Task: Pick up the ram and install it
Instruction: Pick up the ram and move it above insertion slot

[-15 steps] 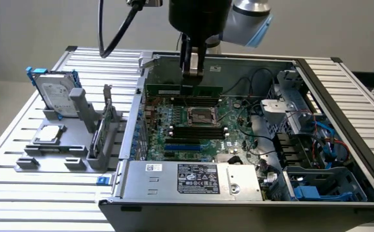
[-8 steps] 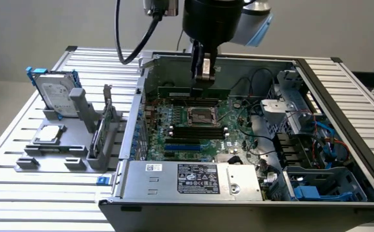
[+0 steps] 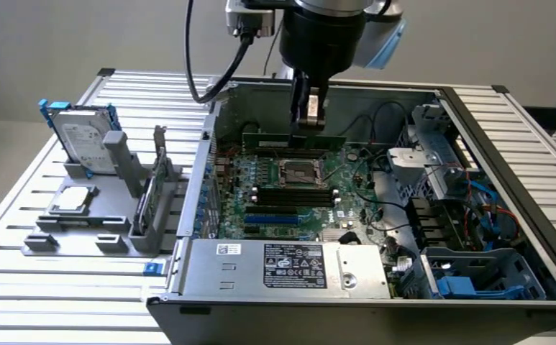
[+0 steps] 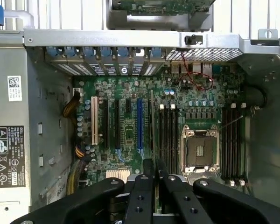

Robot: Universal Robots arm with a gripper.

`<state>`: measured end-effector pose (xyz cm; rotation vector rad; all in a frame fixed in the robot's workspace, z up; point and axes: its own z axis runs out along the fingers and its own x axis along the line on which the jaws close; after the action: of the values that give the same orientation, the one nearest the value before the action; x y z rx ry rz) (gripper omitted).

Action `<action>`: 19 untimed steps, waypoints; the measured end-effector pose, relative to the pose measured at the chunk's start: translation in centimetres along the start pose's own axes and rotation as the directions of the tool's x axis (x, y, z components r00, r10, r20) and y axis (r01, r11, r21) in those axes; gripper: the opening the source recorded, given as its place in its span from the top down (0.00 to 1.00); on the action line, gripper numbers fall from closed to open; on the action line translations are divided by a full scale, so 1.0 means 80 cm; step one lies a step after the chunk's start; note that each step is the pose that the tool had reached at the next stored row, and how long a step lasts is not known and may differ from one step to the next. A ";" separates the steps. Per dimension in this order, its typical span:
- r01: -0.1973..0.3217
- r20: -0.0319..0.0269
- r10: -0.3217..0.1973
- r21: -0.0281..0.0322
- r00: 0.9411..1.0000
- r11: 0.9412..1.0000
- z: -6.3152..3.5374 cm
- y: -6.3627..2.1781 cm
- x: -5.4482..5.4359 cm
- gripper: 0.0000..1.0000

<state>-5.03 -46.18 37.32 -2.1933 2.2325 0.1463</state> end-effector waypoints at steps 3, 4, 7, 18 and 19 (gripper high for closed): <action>-0.001 0.000 0.001 0.000 1.000 1.000 0.007 -0.003 -0.005 0.86; -0.002 0.000 0.002 0.000 1.000 1.000 0.009 -0.004 -0.006 0.86; -0.004 0.000 0.004 0.000 1.000 1.000 0.016 -0.007 -0.011 0.86; -0.012 0.001 0.012 0.001 1.000 1.000 0.042 -0.018 -0.027 0.86; -0.013 0.001 0.013 0.001 1.000 1.000 0.044 -0.018 -0.029 0.86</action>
<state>-3.72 -43.67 33.87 -2.1784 2.2465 0.1463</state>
